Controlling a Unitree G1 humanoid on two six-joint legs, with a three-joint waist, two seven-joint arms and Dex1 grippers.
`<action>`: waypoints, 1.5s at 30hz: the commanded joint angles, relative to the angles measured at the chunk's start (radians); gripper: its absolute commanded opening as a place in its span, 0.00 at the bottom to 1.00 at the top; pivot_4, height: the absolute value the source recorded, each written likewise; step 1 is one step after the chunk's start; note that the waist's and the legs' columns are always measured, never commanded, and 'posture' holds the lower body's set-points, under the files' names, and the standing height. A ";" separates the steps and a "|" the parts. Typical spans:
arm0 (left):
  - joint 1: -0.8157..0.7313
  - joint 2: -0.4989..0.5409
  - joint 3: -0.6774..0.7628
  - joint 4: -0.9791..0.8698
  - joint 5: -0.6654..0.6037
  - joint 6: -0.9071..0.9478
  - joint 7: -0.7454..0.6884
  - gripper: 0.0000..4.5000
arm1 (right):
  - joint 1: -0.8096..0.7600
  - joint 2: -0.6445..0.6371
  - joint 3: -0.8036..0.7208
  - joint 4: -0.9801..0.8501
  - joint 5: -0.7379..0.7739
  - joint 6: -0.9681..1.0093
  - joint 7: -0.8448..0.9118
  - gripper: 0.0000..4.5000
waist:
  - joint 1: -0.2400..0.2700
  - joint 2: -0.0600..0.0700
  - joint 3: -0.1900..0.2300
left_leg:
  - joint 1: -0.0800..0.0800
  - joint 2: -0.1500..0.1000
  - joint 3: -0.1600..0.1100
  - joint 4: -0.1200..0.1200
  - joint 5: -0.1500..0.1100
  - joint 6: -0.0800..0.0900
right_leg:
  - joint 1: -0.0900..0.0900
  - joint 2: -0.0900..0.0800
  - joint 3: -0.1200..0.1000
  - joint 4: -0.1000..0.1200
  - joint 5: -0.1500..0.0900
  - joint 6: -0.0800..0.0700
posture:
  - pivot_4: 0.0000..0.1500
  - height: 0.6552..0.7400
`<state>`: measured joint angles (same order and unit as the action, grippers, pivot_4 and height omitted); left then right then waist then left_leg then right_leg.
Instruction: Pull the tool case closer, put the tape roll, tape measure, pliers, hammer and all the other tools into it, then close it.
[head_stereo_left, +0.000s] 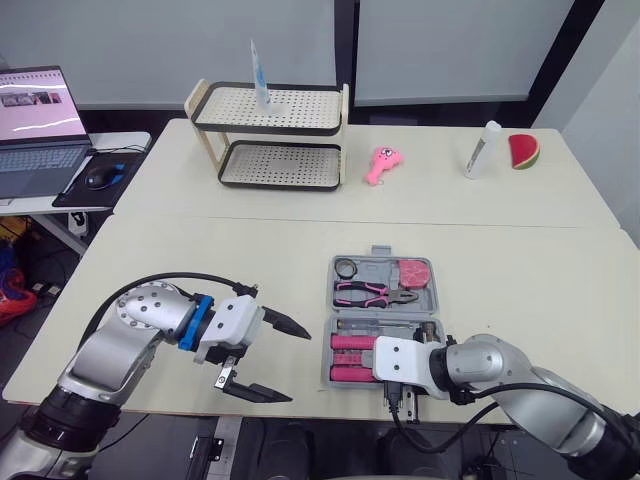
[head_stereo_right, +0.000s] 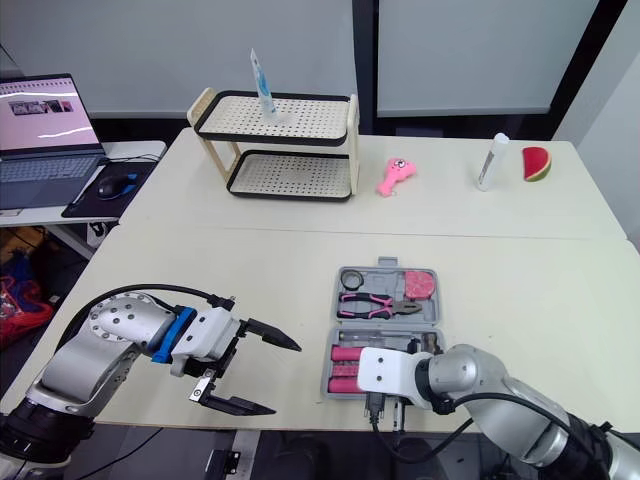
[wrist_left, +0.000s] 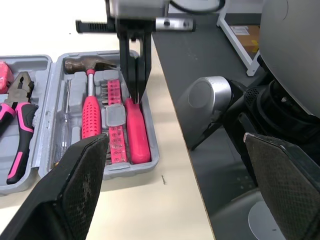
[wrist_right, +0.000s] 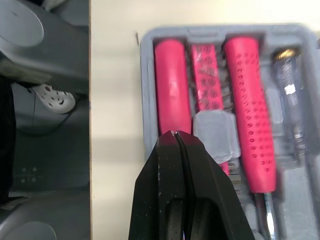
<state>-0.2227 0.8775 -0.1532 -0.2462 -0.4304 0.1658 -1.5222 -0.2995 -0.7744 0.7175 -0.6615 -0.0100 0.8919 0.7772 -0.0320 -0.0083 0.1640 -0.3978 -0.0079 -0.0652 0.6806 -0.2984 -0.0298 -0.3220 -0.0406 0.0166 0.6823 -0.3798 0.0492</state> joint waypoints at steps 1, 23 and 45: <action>-0.015 -0.003 -0.004 -0.023 0.002 -0.010 0.000 1.00 | -0.010 0.046 0.034 0.095 -0.047 -0.043 -0.024 0.01 | -0.003 -0.002 -0.002 | 0.001 0.000 0.000 0.000 0.001 -0.002 | 0.000 0.000 0.000 0.000 0.000 0.000 | 1.00 1.00; -0.224 -0.064 -0.008 0.342 0.152 -0.100 0.095 0.66 | -0.009 -0.220 -0.444 0.201 0.095 -0.289 0.229 0.00 | 0.003 -0.001 -0.001 | 0.002 -0.001 -0.001 0.000 0.001 -0.001 | 0.002 0.001 0.000 0.000 0.000 0.000 | 1.00 1.00; -0.428 -0.415 -0.236 0.846 0.529 -0.293 0.308 0.01 | -0.094 -0.080 -0.314 0.716 -0.180 -0.626 0.254 0.00 | 0.002 -0.002 -0.001 | 0.000 0.000 0.002 0.002 0.002 -0.003 | 0.000 0.000 0.000 0.000 0.000 0.000 | 1.00 1.00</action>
<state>-0.6292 0.4734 -0.3855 0.5921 0.0866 -0.1043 -1.2282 -0.3840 -0.8626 0.4057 0.0517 -0.1807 0.2703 1.0260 -0.0304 -0.0099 0.1626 -0.3982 -0.0081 -0.0630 0.6828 -0.2967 -0.0328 -0.3217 -0.0408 0.0163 0.6826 -0.3797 0.0492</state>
